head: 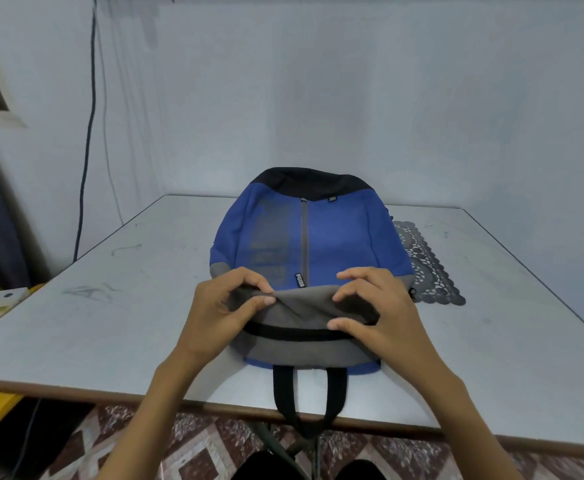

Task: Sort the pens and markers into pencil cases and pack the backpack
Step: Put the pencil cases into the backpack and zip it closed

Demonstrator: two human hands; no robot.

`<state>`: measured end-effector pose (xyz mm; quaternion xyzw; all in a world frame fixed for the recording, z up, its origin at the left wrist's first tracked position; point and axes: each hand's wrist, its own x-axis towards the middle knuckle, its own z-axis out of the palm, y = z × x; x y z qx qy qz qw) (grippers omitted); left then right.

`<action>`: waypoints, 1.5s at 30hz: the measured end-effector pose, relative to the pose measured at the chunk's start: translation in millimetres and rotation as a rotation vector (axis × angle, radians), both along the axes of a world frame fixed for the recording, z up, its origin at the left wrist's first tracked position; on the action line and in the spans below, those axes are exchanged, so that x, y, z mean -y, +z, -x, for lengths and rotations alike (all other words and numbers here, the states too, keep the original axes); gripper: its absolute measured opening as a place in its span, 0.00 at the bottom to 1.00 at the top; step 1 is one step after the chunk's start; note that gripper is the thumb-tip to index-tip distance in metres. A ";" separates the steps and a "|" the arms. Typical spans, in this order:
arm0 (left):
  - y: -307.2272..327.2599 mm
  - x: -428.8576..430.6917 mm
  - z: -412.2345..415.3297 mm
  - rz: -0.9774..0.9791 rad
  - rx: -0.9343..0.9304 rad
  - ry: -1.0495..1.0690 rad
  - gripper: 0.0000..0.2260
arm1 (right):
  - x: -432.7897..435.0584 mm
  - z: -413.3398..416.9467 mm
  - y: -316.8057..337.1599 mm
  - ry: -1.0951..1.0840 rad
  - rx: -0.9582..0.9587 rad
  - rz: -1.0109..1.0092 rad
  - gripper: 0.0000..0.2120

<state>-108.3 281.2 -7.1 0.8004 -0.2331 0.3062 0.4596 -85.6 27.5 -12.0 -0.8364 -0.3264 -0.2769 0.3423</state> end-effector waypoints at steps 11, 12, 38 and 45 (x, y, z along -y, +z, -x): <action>-1.9 -6.3 5.0 0.006 0.045 0.010 0.05 | -4.0 -8.3 2.6 -0.149 0.246 0.007 0.03; -1.2 -6.2 5.5 0.001 0.053 0.011 0.05 | -2.8 -8.1 3.9 -0.147 0.265 0.006 0.03; -46.1 -31.5 27.2 -0.312 0.026 0.040 0.06 | 19.3 27.0 -38.6 0.028 0.064 0.075 0.02; -42.5 -26.6 34.9 -0.275 -0.046 0.031 0.06 | 17.8 33.1 -39.8 0.049 -0.047 0.028 0.06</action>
